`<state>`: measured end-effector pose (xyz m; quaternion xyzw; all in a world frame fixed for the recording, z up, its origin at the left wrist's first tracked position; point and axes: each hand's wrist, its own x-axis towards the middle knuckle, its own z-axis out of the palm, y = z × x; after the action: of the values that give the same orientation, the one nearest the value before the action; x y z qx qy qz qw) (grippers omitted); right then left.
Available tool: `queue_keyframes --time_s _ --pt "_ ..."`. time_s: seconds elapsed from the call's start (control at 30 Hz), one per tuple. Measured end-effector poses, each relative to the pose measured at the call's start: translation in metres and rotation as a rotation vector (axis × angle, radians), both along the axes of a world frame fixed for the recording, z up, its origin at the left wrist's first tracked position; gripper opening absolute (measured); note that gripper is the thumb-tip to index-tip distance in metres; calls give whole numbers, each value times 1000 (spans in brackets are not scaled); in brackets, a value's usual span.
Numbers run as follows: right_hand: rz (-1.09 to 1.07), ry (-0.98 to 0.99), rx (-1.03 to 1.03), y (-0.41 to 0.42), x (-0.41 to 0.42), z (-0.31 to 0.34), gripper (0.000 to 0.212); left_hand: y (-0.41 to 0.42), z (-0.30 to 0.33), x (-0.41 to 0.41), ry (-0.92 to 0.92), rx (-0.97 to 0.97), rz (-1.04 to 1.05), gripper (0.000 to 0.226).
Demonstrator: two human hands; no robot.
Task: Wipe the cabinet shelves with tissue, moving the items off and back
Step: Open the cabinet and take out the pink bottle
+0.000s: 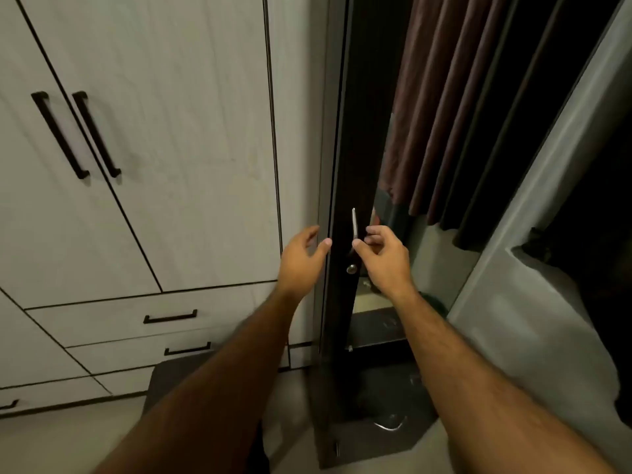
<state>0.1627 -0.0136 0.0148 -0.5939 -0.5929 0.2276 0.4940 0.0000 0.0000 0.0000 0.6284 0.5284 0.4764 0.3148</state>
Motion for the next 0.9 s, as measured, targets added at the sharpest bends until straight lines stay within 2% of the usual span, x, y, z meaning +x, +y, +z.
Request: queue_keyframes --time_s 0.13,0.3,0.6,0.77,0.9 --pt "-49 53 6 9 -6 10 25 12 9 7 -70 39 19 41" --pt "-70 -1 -24 17 -18 10 6 26 8 15 -152 48 36 28" --pt "-220 57 -36 18 -36 -4 16 50 10 2 -58 105 -29 11" --pt "-286 92 -42 10 -43 -5 10 46 6 2 -37 128 -78 23" --pt "-309 90 -43 -3 -43 -5 7 31 0 6 -96 112 -113 26"
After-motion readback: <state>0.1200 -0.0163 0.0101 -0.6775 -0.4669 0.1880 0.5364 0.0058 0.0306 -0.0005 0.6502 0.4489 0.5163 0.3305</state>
